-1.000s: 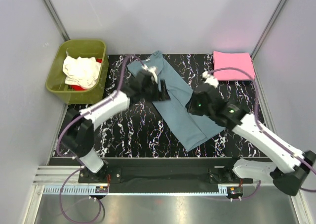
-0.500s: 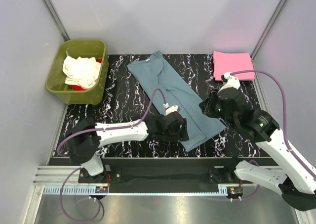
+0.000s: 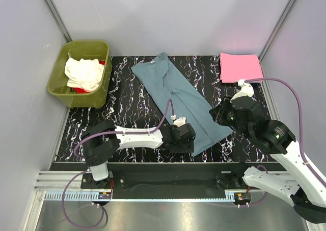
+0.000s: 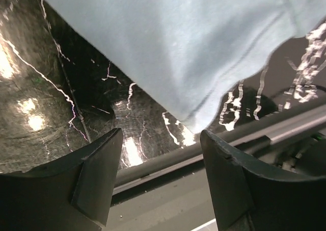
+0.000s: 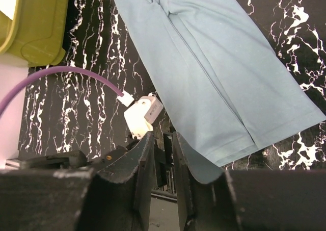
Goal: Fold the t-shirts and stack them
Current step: Fold the tshirt
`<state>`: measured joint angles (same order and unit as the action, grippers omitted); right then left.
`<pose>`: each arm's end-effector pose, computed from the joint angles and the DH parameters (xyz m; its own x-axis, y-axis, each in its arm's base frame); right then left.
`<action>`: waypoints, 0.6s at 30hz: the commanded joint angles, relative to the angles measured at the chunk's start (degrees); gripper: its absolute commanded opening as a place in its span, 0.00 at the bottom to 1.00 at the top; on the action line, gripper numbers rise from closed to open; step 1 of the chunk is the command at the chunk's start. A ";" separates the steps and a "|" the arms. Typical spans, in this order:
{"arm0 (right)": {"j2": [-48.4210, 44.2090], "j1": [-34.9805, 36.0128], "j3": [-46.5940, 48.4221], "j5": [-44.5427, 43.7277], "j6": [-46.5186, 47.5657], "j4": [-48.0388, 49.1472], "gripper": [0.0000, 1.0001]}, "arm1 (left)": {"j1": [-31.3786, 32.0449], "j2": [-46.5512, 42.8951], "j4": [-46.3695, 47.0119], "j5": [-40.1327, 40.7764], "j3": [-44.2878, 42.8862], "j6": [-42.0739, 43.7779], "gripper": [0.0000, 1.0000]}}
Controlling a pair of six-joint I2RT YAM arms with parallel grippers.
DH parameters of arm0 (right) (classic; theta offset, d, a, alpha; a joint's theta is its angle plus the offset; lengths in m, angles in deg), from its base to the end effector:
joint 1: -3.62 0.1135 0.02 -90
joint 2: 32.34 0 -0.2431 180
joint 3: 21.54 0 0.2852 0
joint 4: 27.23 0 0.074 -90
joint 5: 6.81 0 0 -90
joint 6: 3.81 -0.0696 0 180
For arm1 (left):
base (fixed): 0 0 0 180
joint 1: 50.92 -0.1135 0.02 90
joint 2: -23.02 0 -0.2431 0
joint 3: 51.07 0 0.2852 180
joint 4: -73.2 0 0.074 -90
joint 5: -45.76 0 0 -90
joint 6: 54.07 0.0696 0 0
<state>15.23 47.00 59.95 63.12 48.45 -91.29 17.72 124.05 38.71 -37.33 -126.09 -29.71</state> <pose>0.1713 0.1291 0.3821 -0.5514 0.2699 -0.7893 -0.1162 0.9121 0.3931 0.1510 -0.3632 0.1025 -0.9533 -0.0453 -0.2985 0.0837 0.9103 -0.4054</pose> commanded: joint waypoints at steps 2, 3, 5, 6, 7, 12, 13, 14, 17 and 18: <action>-0.81 -0.31 -0.78 -0.84 -0.85 1.47 0.29 | 0.53 3.11 0.90 1.70 -2.25 -2.55 0.69; -1.25 -0.31 -1.74 -0.84 -1.02 1.65 0.29 | 0.44 3.81 1.43 1.52 -2.26 -2.47 0.69; -1.78 -0.31 -2.54 -0.67 -1.29 1.91 0.29 | 0.53 5.04 1.26 1.00 -3.13 -2.56 0.69; -1.78 -0.31 -3.15 -0.41 -1.46 1.82 0.29 | 0.44 5.40 0.82 0.99 -3.57 -2.47 0.69; -1.87 -0.31 -3.42 -0.32 -1.46 1.91 0.29 | 0.44 5.75 0.12 0.99 -4.36 -2.55 0.69; -2.31 -0.31 -4.30 -0.05 -1.55 2.00 0.29 | 0.53 5.58 0.11 0.73 -3.84 -2.21 0.66; -2.13 -0.31 -4.22 -0.14 -1.46 2.00 0.29 | 0.53 5.66 -0.41 0.82 -4.27 -2.12 0.65; -2.05 -0.31 -4.21 -0.05 -1.46 2.00 0.29 | 0.62 6.27 -1.37 0.82 -4.71 -1.77 0.63; -1.34 -0.31 -3.60 -0.05 -0.94 2.09 0.29 | 0.62 6.90 -2.87 0.03 -6.12 -0.80 0.53; -1.34 -0.31 -3.51 -0.14 -0.94 2.00 0.29 | 0.62 6.90 -3.05 0.03 -6.21 -0.62 0.50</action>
<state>13.66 47.00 55.53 63.29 47.36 -91.12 18.03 129.69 37.77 -37.41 -130.57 -31.35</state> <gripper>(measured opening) 0.290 0.531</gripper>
